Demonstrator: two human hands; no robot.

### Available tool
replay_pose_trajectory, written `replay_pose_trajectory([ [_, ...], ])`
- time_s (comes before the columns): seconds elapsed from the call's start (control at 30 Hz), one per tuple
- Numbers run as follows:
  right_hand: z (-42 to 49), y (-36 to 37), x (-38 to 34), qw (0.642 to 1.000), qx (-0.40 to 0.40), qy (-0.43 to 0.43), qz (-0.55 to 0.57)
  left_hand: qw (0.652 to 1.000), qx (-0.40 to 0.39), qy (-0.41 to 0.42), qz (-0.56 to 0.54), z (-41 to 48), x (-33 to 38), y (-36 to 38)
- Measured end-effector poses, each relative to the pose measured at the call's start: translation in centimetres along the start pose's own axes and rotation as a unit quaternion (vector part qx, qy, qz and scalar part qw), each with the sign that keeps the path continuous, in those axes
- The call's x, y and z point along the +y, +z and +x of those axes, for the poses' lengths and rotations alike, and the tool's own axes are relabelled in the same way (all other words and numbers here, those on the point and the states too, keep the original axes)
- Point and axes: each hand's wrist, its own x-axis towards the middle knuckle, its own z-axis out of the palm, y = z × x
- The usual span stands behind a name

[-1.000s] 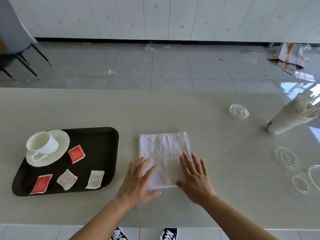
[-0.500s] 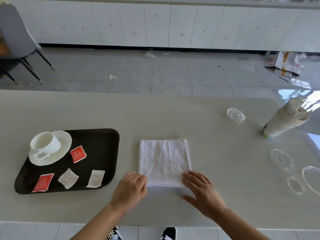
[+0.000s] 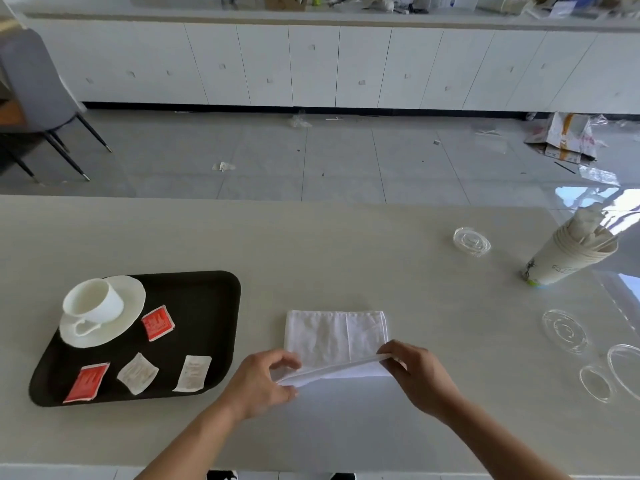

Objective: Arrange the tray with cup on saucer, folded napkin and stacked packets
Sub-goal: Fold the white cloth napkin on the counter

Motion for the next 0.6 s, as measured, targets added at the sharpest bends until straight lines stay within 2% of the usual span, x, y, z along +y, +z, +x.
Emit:
replay_pose_trajectory([
  [0.13,2.8,-0.2,0.0,0.996,0.0,0.076,0.043,0.999,0.037,-0.017,-0.018,1.8,0.5,-0.4],
  [0.27,5.7,0.1,-0.3,0.987,0.034,0.134,0.083,0.99,0.091,-0.051,-0.096,3.4,0.4,-0.3],
  [0.43,7.8,1.0,0.1,0.973,0.052,0.207,0.088,0.98,0.115,-0.069,-0.144,5.0,0.9,0.0],
  [0.6,8.5,1.7,0.1,0.976,0.057,0.208,0.028,0.982,0.142,-0.088,-0.084,5.9,0.8,0.2],
])
